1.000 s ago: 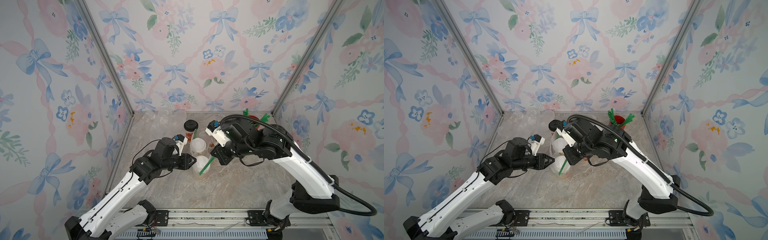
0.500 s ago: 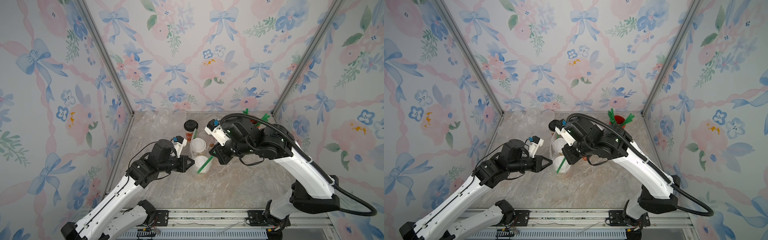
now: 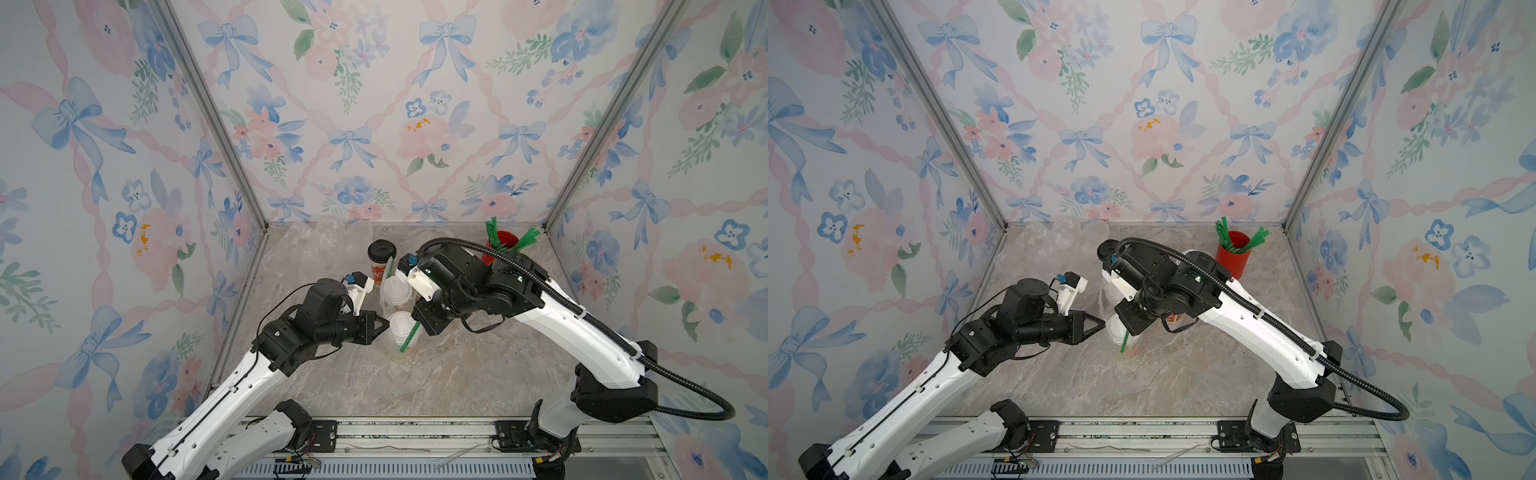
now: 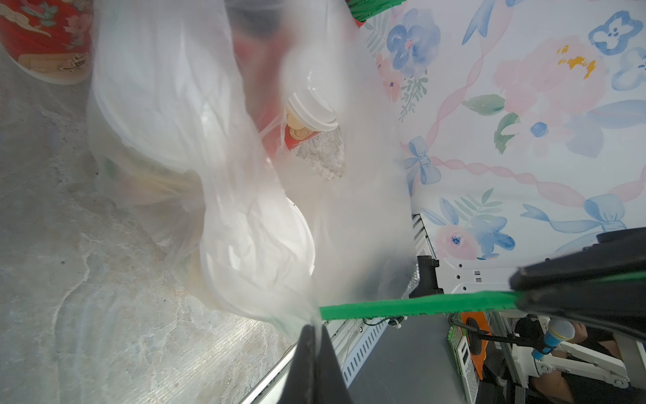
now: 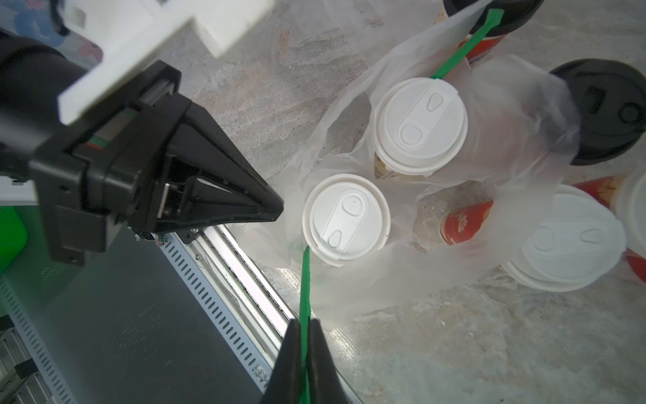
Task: Pack milk tea into plastic carrier bags
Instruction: Place the straw in the plastic carrier bag.
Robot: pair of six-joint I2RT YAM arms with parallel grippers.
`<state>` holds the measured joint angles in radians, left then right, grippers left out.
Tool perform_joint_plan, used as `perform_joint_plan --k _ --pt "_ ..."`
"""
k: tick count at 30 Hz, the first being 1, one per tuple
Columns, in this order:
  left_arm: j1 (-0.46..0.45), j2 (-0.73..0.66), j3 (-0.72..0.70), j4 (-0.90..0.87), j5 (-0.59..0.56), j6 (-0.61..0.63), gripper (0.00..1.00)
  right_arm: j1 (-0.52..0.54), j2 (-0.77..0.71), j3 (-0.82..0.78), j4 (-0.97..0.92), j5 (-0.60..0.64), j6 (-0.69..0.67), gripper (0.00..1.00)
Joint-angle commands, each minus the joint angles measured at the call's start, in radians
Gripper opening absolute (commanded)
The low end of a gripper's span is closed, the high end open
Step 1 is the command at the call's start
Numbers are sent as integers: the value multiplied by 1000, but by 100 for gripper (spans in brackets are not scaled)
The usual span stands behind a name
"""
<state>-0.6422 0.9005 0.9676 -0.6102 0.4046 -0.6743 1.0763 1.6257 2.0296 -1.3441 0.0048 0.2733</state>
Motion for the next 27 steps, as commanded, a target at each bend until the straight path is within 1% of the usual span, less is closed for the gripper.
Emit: perform_joint_plan --k 1,8,13,21,22,24,27 --pt "-7 4 9 -6 -9 12 1 13 13 -64 43 17 -4 7" --pt "-7 4 11 -7 -18 9 1 44 -5 -233 199 25 10 8" --pt "-7 7 13 -7 -22 8 1 59 0 -327 268 34 14 9" --pt "-6 16 17 -6 -22 11 1 77 24 -403 315 49 1 12" --pt "-5 16 15 -7 -23 10 0 79 53 -406 315 50 1 13" --pt "-5 15 13 -6 -24 10 1 80 61 -409 313 52 -2 15" --pt "-5 13 13 -6 -25 11 1 80 57 -388 292 54 -2 25"
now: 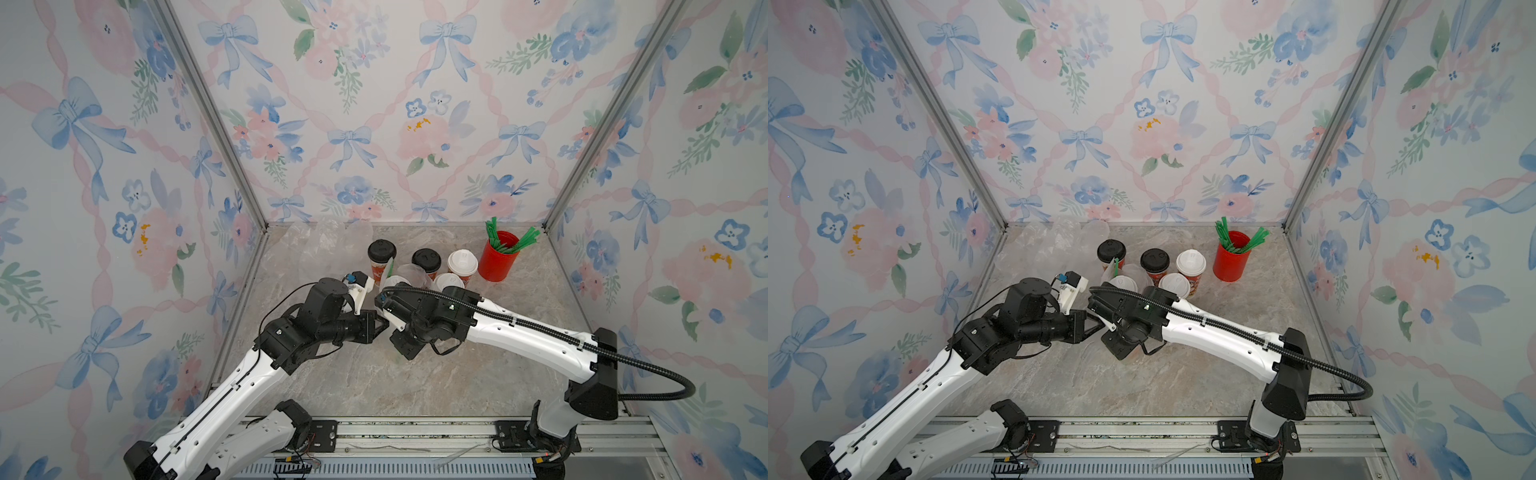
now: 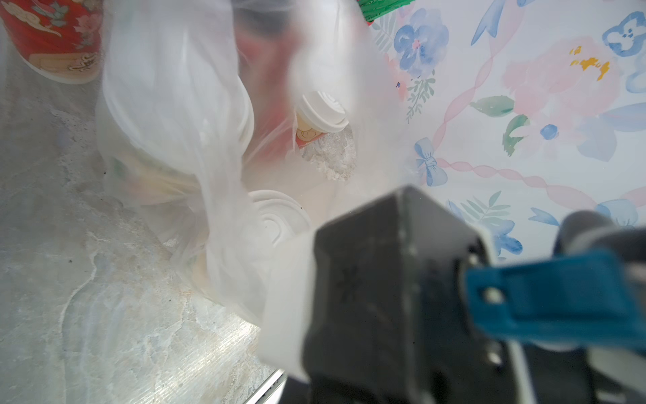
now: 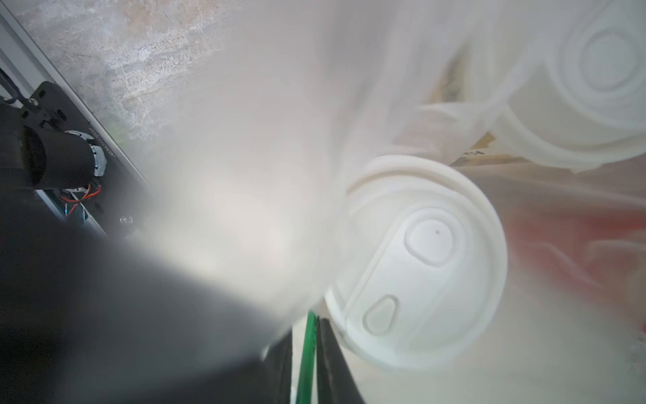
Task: Pack milk tea into plastic carrier bags
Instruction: Place the straw in the plastic carrier bag, then move the plastic carrier bag to the center of the board.
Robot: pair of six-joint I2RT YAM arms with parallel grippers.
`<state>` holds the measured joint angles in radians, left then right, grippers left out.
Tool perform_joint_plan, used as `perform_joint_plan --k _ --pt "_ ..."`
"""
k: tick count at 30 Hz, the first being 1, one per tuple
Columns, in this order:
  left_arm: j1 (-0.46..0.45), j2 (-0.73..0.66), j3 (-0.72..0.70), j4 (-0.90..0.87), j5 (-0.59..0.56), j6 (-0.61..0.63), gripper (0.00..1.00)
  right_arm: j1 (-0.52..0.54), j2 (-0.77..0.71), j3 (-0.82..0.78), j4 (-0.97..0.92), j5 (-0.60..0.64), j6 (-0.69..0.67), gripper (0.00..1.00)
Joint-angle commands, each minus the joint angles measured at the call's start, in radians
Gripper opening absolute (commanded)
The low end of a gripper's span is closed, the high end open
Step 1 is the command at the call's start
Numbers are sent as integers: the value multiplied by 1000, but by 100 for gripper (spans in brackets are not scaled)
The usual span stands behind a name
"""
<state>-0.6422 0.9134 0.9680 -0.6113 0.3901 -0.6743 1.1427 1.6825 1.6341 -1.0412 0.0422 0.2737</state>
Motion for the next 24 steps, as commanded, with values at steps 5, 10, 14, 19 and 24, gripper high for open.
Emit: perform_joint_plan --k 5,10,14,19,24 --pt "-6 -4 13 -6 -40 14 9 5 -23 81 -63 16 5 47" --pt "2 3 36 -5 -89 22 22 -43 -108 147 -107 -27 30 57" --pt "19 31 75 -7 -127 45 34 -139 -170 172 -122 -61 73 60" --pt "55 103 137 -7 -163 94 51 -321 -224 169 -133 -84 157 61" --pt "74 189 190 -7 -169 140 58 -454 -202 155 -137 -172 171 65"
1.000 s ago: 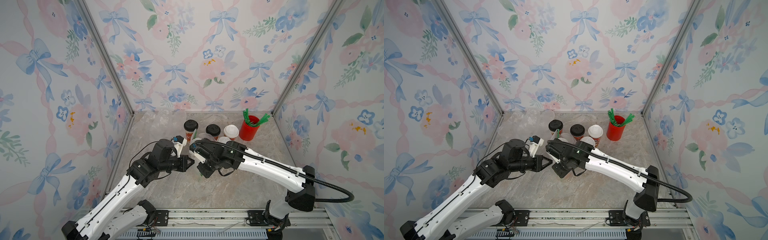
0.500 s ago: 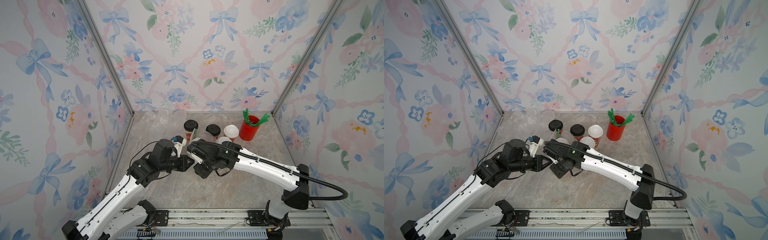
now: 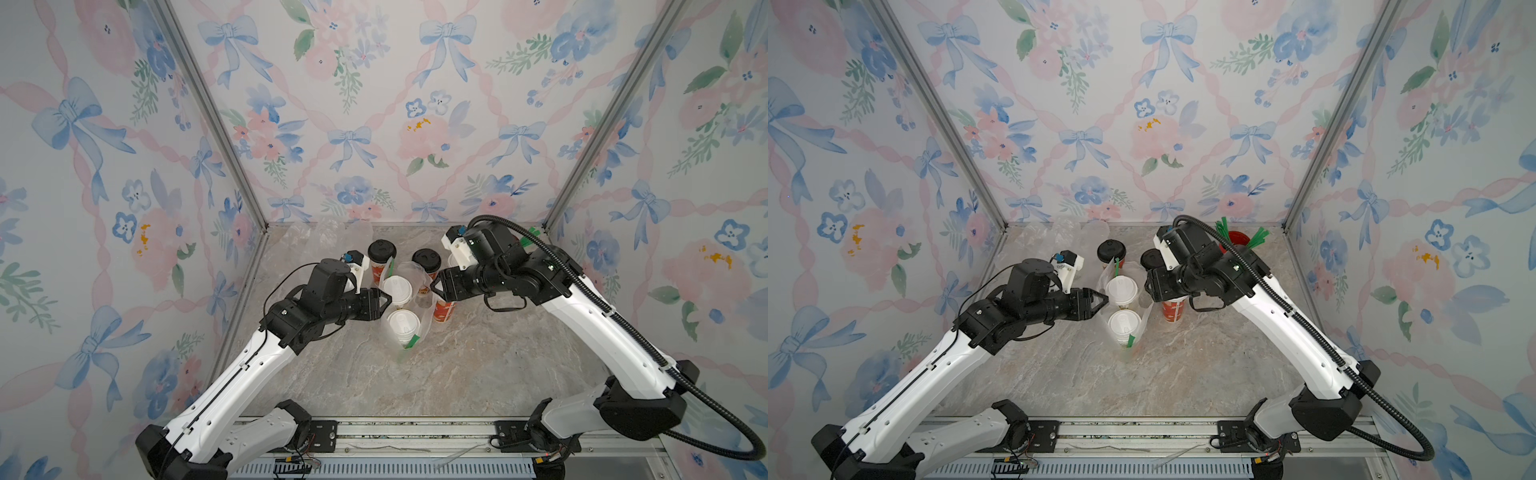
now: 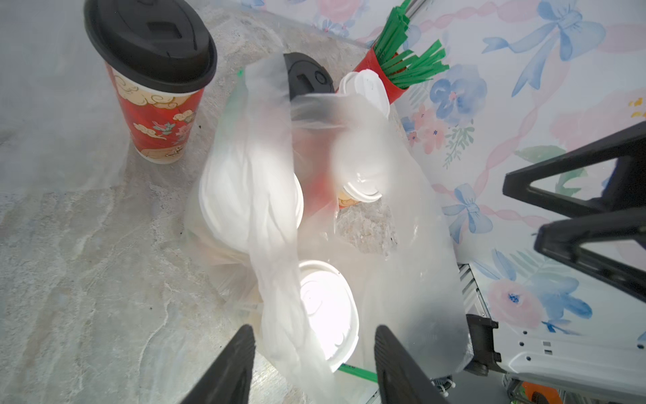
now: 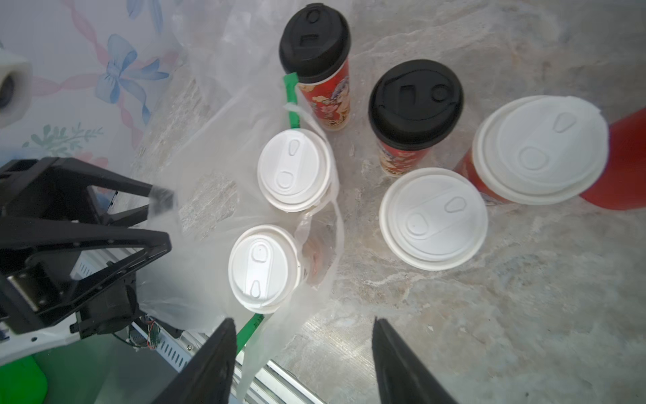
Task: Pack milk tea into plastic carrier bags
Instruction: Move the plastic carrier bag to the center of the board.
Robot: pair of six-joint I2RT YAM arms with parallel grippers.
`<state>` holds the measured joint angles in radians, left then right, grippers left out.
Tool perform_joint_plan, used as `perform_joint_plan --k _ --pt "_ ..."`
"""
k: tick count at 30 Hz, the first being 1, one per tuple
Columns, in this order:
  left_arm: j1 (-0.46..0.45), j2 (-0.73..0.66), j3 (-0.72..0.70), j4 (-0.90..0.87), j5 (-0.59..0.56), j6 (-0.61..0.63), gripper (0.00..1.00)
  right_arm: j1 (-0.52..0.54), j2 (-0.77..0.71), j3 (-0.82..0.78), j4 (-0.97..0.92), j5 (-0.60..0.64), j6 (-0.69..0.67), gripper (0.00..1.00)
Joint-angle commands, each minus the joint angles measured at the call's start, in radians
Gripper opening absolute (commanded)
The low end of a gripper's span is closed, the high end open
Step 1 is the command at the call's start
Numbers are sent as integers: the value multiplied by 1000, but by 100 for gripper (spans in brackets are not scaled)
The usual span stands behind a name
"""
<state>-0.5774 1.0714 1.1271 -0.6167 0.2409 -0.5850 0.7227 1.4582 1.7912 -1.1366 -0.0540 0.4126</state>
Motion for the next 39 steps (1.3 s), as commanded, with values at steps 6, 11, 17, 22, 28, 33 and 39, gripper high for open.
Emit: perform_joint_plan --k 6,11,17,22,28,33,39 --pt "18 86 53 -2 12 80 55 -43 91 -19 -16 -200 21 68" --pt "30 98 51 -2 20 86 45 -14 146 -39 -12 -205 18 65" --pt "38 104 53 -2 21 90 28 15 186 -36 5 -162 27 43" --pt "52 99 50 -2 13 90 10 31 191 -16 23 -155 36 17" --pt "68 99 63 -1 27 92 0 40 192 9 29 -140 44 0" --pt "72 91 81 -2 38 97 0 43 185 23 27 -129 47 0" --pt "104 84 85 -2 14 99 0 48 191 52 47 -132 54 0"
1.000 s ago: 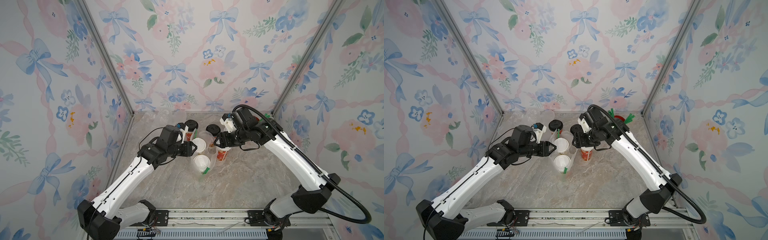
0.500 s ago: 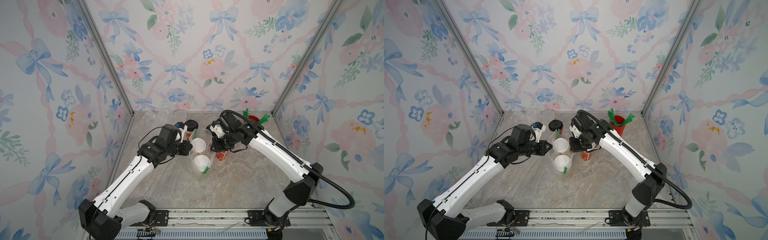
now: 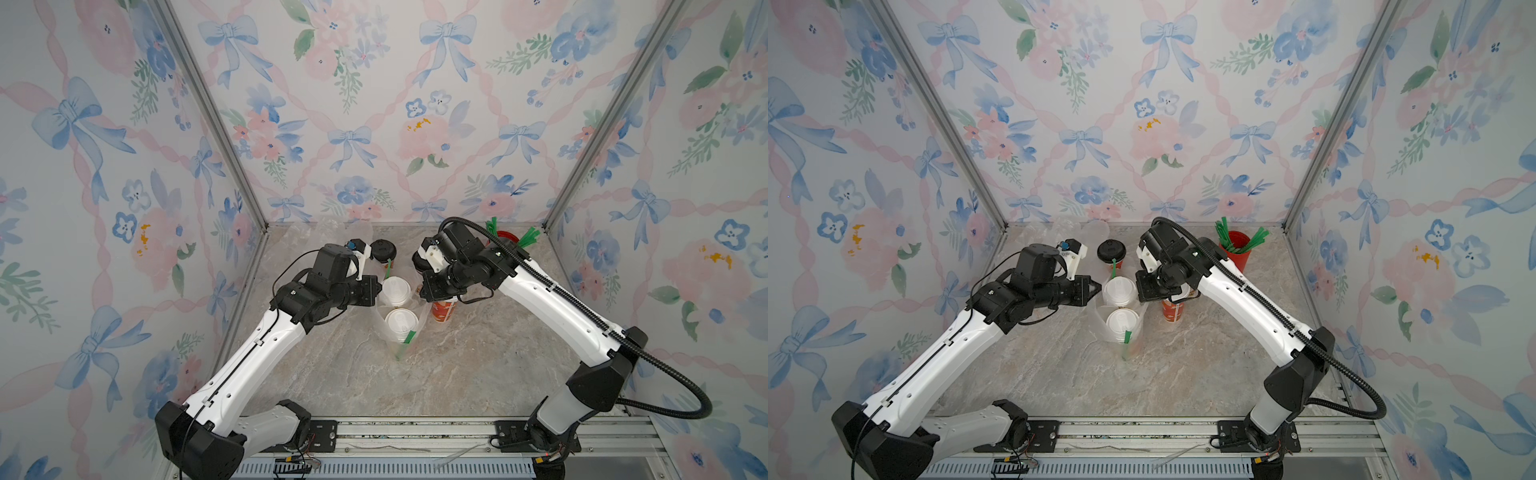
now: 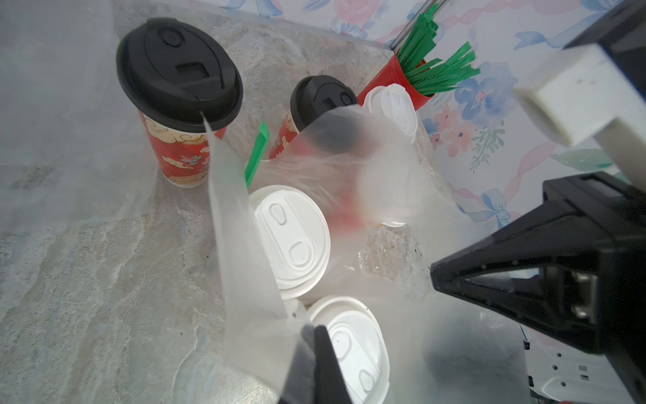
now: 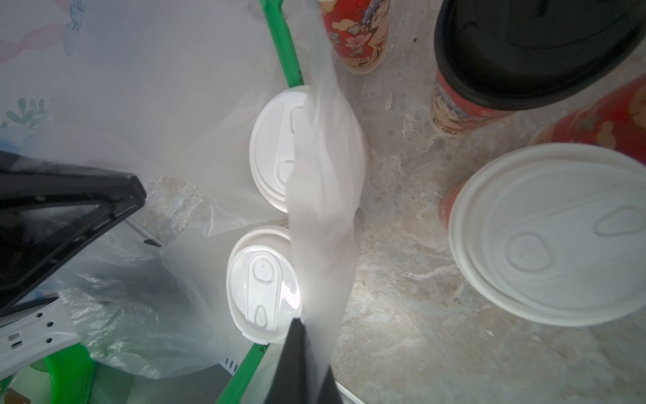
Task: Pack milk tea into plastic carrier bags
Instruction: Move the plastic carrier bag to the center of the board.
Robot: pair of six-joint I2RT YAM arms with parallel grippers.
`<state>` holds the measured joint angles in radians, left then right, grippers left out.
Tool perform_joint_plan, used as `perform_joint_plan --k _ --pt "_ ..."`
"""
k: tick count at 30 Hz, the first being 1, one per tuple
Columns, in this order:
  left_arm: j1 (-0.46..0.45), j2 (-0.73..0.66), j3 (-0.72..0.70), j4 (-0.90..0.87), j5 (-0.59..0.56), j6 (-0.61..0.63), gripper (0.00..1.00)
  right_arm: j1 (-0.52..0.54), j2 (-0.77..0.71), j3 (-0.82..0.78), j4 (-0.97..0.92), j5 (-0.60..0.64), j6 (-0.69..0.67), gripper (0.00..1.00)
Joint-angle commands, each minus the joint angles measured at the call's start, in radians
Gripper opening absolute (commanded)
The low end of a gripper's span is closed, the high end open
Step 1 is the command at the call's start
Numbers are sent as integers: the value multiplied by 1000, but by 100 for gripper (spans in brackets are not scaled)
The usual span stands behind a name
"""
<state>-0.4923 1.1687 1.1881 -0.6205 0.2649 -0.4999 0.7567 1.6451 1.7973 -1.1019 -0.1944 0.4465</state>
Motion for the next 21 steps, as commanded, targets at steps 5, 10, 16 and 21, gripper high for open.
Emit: perform_joint_plan --k 5,10,16,21 --pt "72 -6 24 2 -8 29 0 23 62 96 39 0 19 0" --pt "143 12 31 2 12 66 0 35 150 185 60 -13 17 0" --pt "247 30 56 2 50 118 0 55 269 330 62 -8 8 0" --pt "336 66 74 3 77 173 0 61 354 421 103 -8 11 0"
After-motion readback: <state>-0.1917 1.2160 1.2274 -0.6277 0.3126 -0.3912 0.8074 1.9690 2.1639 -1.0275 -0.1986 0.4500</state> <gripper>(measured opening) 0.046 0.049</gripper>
